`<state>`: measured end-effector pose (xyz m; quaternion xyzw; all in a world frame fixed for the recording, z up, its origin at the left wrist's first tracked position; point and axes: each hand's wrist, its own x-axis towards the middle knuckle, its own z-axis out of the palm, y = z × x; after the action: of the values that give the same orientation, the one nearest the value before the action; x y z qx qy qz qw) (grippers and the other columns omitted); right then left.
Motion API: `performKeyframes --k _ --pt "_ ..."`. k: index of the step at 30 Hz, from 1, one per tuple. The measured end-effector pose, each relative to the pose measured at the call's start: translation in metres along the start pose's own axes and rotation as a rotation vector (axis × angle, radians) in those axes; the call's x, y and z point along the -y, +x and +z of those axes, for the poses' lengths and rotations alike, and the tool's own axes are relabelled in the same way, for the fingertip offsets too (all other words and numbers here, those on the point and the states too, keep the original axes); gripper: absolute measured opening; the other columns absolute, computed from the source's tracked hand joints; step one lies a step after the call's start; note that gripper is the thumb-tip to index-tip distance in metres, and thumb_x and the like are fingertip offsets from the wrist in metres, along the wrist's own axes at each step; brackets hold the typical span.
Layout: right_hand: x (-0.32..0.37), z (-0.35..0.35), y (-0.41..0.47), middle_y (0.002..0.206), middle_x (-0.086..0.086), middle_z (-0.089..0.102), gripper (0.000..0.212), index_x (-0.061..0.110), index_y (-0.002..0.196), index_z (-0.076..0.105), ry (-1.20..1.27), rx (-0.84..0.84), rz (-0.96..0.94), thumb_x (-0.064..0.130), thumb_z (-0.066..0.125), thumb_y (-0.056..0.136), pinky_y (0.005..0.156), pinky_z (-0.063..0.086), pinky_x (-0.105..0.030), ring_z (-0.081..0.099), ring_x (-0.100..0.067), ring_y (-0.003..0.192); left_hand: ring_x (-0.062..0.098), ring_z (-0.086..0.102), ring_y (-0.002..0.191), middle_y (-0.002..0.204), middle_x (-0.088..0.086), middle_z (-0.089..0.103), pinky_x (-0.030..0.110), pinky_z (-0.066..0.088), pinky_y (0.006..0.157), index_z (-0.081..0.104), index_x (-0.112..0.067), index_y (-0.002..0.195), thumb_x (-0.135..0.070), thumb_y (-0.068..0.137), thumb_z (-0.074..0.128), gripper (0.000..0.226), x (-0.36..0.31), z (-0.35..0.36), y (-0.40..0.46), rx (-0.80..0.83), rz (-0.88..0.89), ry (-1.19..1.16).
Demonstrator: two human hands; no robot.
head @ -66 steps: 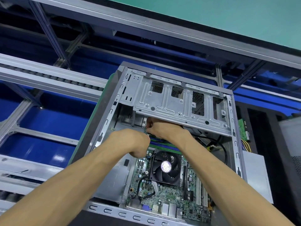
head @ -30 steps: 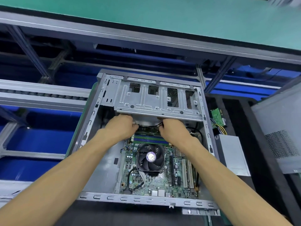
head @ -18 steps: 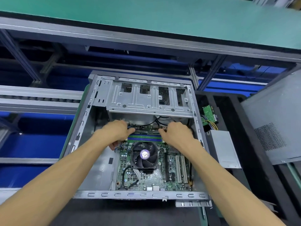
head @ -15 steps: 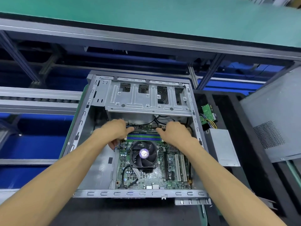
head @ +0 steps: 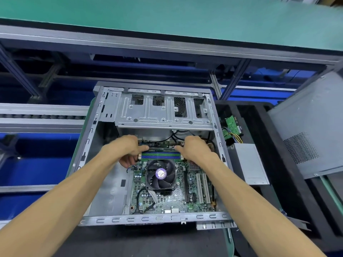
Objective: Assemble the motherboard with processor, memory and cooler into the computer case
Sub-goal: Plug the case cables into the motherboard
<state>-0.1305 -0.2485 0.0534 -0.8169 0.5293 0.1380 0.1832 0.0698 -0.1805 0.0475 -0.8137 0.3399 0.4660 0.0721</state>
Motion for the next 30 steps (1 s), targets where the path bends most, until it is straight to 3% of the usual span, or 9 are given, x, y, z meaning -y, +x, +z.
performKeyframes --k 4,8,10,12,16,19,23,26,30 --pt "0.002 -0.001 0.000 0.062 -0.004 0.050 0.054 0.012 0.064 0.041 0.004 0.017 0.017 0.048 0.053 0.102 0.062 0.046 -0.033 0.050 -0.021 0.056 0.021 0.056 0.034 0.050 0.012 0.064 0.023 0.049 0.039 0.066 0.003 0.071 -0.062 0.094 0.048 0.071 0.002 0.001 0.000 -0.014 0.025 0.031" --pt "0.003 -0.005 -0.011 0.077 -0.007 0.056 0.051 0.007 0.077 0.049 -0.022 0.013 0.024 0.051 0.050 0.102 0.071 0.054 -0.037 0.061 -0.029 0.076 0.020 0.063 0.040 0.057 0.004 0.069 0.027 0.054 0.049 0.064 -0.003 0.081 -0.063 0.097 0.041 0.066 0.010 0.005 -0.014 -0.275 0.160 0.280" --pt "0.003 -0.007 -0.021 0.073 -0.007 0.054 0.054 0.006 0.074 0.048 -0.026 -0.016 0.005 0.052 0.048 0.102 0.071 0.055 -0.037 0.059 -0.028 0.071 0.017 0.056 0.044 0.063 -0.001 0.060 0.029 0.051 0.058 0.056 -0.010 0.087 -0.065 0.097 0.036 0.059 0.015 0.004 -0.028 -0.443 0.252 0.443" --pt "0.004 -0.011 -0.036 0.060 -0.003 0.048 0.057 0.011 0.062 0.041 -0.016 -0.058 -0.014 0.052 0.048 0.102 0.069 0.056 -0.037 0.052 -0.025 0.059 0.013 0.050 0.044 0.062 -0.001 0.055 0.029 0.047 0.057 0.053 -0.013 0.078 -0.068 0.096 0.033 0.061 0.018 0.004 -0.047 -0.490 0.350 0.522" --pt "0.017 -0.016 -0.074 0.055 0.001 0.047 0.055 0.016 0.059 0.042 0.016 -0.089 -0.096 0.053 0.049 0.100 0.071 0.058 -0.036 0.053 -0.022 0.056 0.004 0.044 0.041 0.058 -0.006 0.051 0.025 0.035 0.046 0.045 -0.019 0.064 -0.071 0.093 0.036 0.061 0.029 0.023 -0.091 -0.328 0.451 0.677" --pt "0.031 -0.009 -0.103 0.053 0.001 0.044 0.054 0.017 0.059 0.044 0.034 -0.091 -0.199 0.053 0.047 0.100 0.063 0.053 -0.032 0.048 -0.024 0.053 0.007 0.042 0.047 0.062 -0.006 0.047 0.028 0.041 0.055 0.041 -0.019 0.066 -0.067 0.096 0.038 0.057 0.034 0.043 -0.101 -0.216 0.429 0.776" --pt "0.040 0.008 -0.122 0.061 -0.002 0.045 0.052 0.017 0.060 0.040 0.055 -0.074 -0.266 0.051 0.047 0.100 0.062 0.043 -0.032 0.049 -0.029 0.066 0.007 0.053 0.040 0.061 -0.007 0.057 0.026 0.050 0.056 0.047 -0.020 0.068 -0.061 0.097 0.043 0.050 0.038 0.050 -0.090 -0.123 0.463 0.641" --pt "0.039 0.016 -0.128 0.067 -0.005 0.054 0.049 0.017 0.063 0.050 0.082 -0.070 -0.280 0.049 0.048 0.100 0.067 0.049 -0.034 0.054 -0.029 0.069 0.003 0.053 0.034 0.060 -0.004 0.066 0.018 0.044 0.045 0.057 -0.019 0.068 -0.063 0.093 0.048 0.052 0.046 0.049 -0.081 -0.106 0.484 0.533" --pt "0.033 0.021 -0.129 0.061 -0.003 0.055 0.049 0.016 0.063 0.055 0.162 -0.088 -0.285 0.048 0.047 0.100 0.070 0.054 -0.035 0.056 -0.027 0.064 0.011 0.061 0.045 0.060 -0.002 0.068 0.017 0.040 0.040 0.062 -0.018 0.067 -0.073 0.083 0.054 0.058 0.056 0.050 -0.073 -0.102 0.513 0.433"
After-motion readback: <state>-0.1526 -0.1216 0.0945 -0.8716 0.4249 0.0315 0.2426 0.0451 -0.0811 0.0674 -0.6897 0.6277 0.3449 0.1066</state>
